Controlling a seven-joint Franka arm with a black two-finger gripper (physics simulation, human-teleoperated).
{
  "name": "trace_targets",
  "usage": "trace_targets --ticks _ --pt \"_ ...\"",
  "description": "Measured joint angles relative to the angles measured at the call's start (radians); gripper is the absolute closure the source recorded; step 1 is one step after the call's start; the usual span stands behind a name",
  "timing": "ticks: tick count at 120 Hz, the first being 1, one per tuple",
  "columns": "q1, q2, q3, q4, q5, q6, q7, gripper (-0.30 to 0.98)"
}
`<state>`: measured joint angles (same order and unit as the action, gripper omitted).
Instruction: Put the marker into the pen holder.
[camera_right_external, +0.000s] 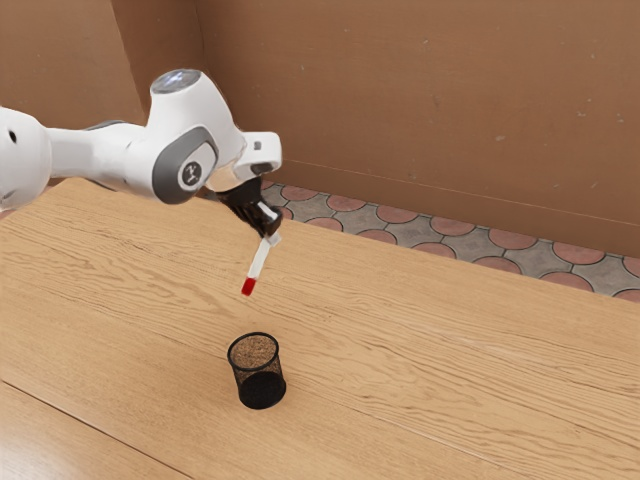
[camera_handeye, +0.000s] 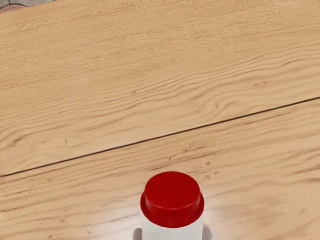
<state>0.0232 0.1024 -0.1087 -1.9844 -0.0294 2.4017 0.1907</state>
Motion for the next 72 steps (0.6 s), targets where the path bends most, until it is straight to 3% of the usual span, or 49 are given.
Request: trace_targets --ticks 14,38,72 --pt "0.056 0.047 0.0 -0.001 -0.007 0.083 -0.015 0.79" --pt "0.015 0.066 0.001 -0.023 -0.014 0.153 -0.038 0.79" --pt "-0.046 -0.084 -0.007 -0.2 -0.015 0.182 -0.067 0.77"
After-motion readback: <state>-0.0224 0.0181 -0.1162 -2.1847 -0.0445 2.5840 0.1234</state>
